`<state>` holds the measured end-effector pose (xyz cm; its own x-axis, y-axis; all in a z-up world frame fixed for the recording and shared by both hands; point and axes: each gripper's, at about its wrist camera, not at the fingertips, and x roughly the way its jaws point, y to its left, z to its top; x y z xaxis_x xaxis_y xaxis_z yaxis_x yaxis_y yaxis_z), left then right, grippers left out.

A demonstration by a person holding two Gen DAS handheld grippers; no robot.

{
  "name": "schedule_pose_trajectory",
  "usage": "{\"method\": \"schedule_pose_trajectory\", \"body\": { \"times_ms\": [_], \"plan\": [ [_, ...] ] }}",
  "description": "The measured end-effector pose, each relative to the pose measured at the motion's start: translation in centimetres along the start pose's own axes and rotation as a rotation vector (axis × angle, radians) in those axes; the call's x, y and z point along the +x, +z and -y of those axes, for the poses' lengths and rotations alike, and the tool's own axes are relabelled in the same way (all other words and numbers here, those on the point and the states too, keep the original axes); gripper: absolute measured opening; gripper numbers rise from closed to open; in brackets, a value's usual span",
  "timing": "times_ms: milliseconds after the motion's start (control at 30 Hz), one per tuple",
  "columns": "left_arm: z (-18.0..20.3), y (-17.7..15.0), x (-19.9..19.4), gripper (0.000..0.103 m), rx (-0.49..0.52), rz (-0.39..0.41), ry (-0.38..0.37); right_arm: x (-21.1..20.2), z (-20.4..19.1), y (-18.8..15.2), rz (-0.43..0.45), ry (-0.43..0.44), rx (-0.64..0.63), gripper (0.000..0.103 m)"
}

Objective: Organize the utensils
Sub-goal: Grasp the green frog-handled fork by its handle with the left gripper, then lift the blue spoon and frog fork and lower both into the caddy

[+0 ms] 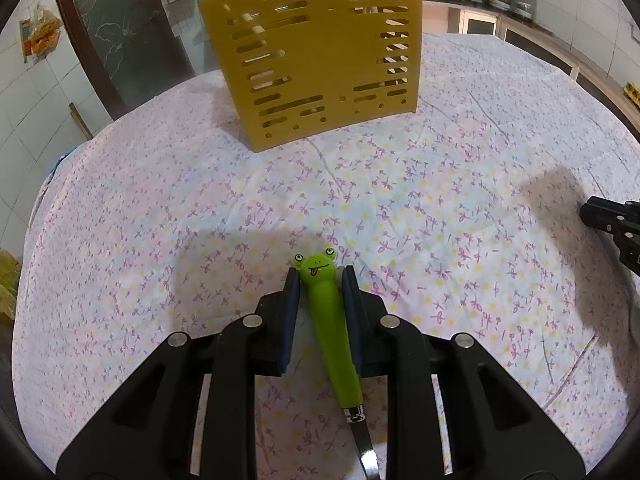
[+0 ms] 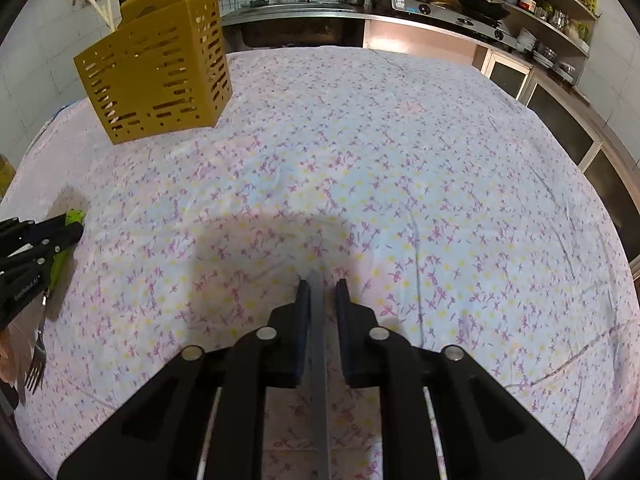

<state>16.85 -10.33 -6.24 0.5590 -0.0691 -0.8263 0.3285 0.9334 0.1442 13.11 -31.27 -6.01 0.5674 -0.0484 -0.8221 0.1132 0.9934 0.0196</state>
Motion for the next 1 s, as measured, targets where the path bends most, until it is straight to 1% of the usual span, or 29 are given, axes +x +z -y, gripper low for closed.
{"method": "schedule_pose_trajectory", "body": {
  "times_ms": [133, 300, 433, 567, 633, 833, 1000],
  "plan": [
    [-0.3, -0.1, -0.3, 0.02, -0.018, 0.014, -0.011, 0.0, -0.3, 0.3, 0.034, -0.003, 0.028, 0.007],
    [-0.9, 0.1, -1.5, 0.02, -0.032, 0.064, -0.001, -2.4, -2.4, 1.2, 0.157, 0.039, 0.052, 0.007],
    [-1.6, 0.4, -3.5, 0.02, -0.052, 0.127, 0.004, -4.4, -4.2, 1.8, 0.266, 0.076, 0.053, 0.007],
    [-2.3, 0.5, -5.8, 0.02, -0.052, 0.208, 0.021, -6.0, -6.2, 2.3, 0.373, 0.093, 0.046, 0.007],
    [-2.9, 0.5, -6.8, 0.02, -0.056, 0.238, 0.025, -6.7, -6.5, 2.6, 0.418, 0.093, 0.047, 0.007],
    [-4.7, 0.2, -9.3, 0.02, -0.081, 0.335, 0.023, -8.1, -7.0, 3.2, 0.52, 0.12, 0.054, 0.007],
    [-5.8, 0.2, -10.7, 0.018, -0.106, 0.404, 0.019, -8.9, -7.4, 3.0, 0.598, 0.117, 0.052, 0.007]
  ]
}}
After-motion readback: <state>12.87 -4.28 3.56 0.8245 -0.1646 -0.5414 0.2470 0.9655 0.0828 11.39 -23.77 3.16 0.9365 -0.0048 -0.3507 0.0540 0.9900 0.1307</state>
